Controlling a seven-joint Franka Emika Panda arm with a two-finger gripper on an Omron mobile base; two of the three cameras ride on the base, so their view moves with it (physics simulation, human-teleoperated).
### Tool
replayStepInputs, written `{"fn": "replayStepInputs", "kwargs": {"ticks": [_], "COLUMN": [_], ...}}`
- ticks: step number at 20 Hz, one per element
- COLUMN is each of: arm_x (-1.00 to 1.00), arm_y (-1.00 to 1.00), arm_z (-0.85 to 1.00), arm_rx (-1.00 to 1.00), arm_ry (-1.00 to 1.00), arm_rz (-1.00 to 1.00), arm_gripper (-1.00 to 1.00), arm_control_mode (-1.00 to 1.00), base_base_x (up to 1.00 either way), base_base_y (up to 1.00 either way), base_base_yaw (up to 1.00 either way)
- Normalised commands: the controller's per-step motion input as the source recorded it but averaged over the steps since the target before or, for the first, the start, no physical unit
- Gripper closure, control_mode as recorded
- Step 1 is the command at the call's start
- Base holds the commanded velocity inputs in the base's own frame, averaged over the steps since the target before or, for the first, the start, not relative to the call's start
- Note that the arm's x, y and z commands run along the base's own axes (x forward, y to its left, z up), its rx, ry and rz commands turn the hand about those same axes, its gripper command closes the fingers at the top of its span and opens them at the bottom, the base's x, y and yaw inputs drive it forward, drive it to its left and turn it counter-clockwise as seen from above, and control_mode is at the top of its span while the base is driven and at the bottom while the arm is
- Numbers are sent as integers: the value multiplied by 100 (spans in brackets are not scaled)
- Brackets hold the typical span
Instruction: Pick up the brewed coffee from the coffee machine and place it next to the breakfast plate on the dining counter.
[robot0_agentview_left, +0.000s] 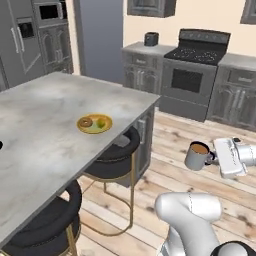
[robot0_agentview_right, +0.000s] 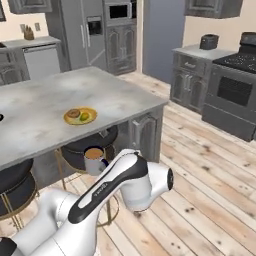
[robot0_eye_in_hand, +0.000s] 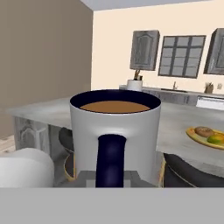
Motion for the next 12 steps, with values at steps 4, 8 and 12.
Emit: {"fn": "replayStepInputs", "kwargs": {"ticks": [4, 8, 12], "arm_x": [0, 0, 0], "arm_y": [0, 0, 0], "arm_z": [0, 0, 0], "arm_rx": [0, 0, 0], "arm_ry": [0, 0, 0], "arm_rz": [0, 0, 0], "arm_gripper": [100, 100, 100], "arm_control_mode": [100, 100, 100], "base_base_x": [87, 87, 96], "base_base_y": [-67, -64, -47], "base_base_yaw": [49, 50, 54]}}
